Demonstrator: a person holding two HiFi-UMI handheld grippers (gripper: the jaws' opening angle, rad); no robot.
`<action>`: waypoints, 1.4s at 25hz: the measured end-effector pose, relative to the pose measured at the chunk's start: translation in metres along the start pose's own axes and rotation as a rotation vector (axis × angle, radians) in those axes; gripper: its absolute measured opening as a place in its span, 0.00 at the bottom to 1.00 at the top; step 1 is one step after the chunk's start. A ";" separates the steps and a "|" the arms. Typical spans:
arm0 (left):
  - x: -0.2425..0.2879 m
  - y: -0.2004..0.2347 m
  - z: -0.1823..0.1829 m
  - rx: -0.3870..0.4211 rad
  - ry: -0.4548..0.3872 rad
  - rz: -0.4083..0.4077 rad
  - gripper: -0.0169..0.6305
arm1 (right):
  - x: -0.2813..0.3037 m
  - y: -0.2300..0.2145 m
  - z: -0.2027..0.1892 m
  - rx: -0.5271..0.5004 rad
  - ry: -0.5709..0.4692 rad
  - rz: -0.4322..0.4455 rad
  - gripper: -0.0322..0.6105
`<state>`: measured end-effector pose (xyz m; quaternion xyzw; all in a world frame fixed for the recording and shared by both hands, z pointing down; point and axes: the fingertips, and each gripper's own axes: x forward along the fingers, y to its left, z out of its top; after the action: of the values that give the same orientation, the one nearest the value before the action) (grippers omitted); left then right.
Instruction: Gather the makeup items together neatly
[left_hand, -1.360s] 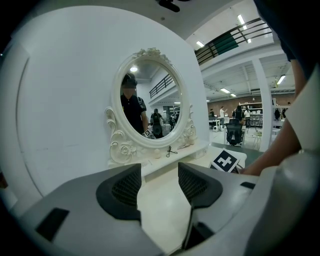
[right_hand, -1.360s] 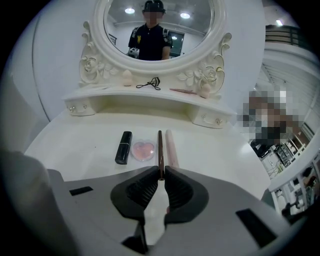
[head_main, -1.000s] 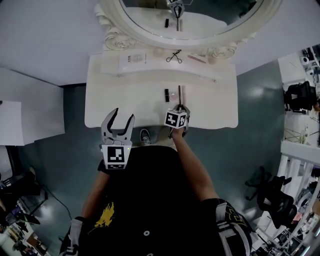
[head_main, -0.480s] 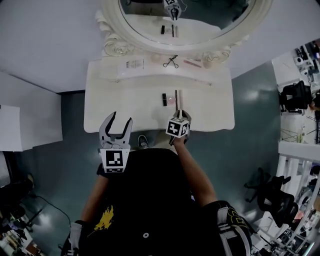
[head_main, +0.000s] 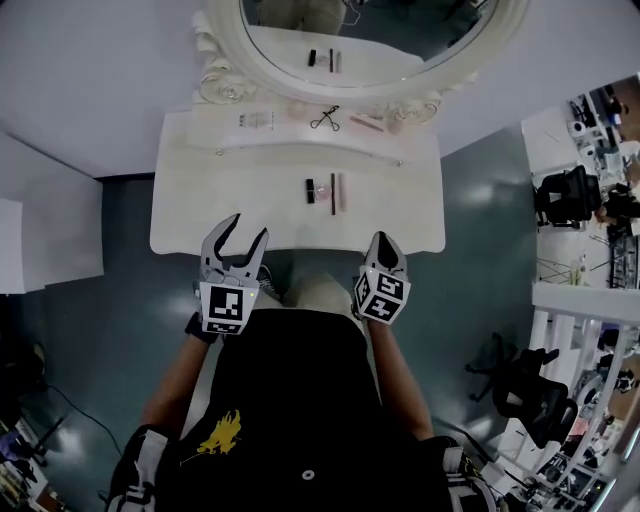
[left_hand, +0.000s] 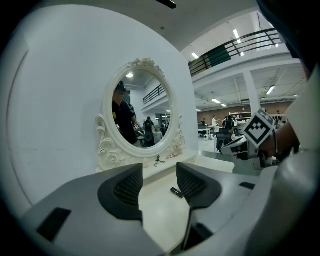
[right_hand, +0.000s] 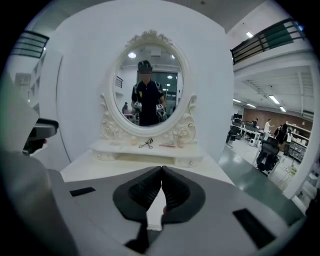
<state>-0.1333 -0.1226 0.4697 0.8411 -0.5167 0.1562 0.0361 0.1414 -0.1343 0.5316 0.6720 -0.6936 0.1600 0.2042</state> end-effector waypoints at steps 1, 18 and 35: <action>-0.001 -0.006 0.005 0.006 -0.014 0.005 0.37 | -0.012 -0.001 0.007 0.000 -0.034 0.024 0.08; -0.142 -0.166 0.097 0.149 -0.165 0.113 0.18 | -0.241 -0.045 0.050 0.131 -0.455 0.318 0.07; -0.216 -0.190 0.087 0.021 -0.282 0.085 0.05 | -0.345 -0.034 0.035 0.036 -0.567 0.320 0.07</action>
<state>-0.0360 0.1313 0.3417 0.8323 -0.5501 0.0435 -0.0523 0.1775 0.1460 0.3273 0.5756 -0.8168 0.0089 -0.0370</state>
